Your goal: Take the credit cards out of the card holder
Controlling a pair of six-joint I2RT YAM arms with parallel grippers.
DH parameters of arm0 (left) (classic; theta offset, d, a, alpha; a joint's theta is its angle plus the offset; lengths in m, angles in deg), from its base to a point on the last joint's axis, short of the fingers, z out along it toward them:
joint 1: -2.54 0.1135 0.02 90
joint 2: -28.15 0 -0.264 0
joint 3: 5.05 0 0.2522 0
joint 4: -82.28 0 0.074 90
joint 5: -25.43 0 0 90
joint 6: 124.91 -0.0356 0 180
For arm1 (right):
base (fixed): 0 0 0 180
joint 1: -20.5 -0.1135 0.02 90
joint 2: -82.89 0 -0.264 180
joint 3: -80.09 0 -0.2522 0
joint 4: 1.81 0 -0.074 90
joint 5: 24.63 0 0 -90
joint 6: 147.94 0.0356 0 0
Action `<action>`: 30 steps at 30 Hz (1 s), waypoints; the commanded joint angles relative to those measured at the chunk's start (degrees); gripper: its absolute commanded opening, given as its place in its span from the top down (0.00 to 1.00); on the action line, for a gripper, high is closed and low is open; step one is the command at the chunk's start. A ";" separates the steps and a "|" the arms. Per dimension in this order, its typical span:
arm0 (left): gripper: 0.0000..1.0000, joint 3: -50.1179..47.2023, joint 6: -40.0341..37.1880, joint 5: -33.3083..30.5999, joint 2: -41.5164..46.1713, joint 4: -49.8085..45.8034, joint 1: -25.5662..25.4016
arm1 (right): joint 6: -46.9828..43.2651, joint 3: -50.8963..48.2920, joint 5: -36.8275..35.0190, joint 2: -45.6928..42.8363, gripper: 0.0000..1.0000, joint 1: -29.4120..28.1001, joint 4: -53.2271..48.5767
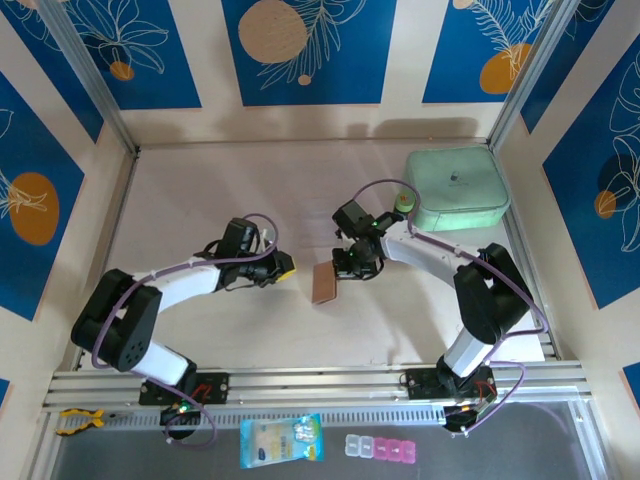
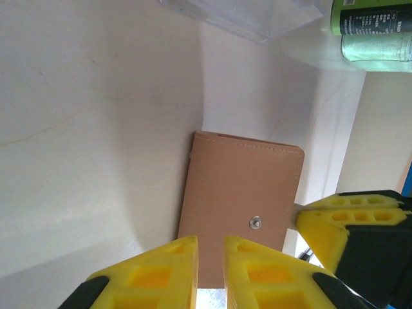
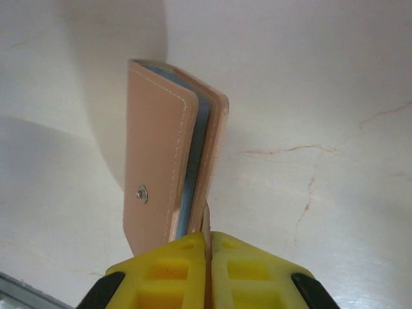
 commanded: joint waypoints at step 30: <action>0.80 -2.47 -3.87 3.84 0.11 -0.33 3.41 | -4.66 13.07 -1.85 3.90 0.94 -5.83 -7.67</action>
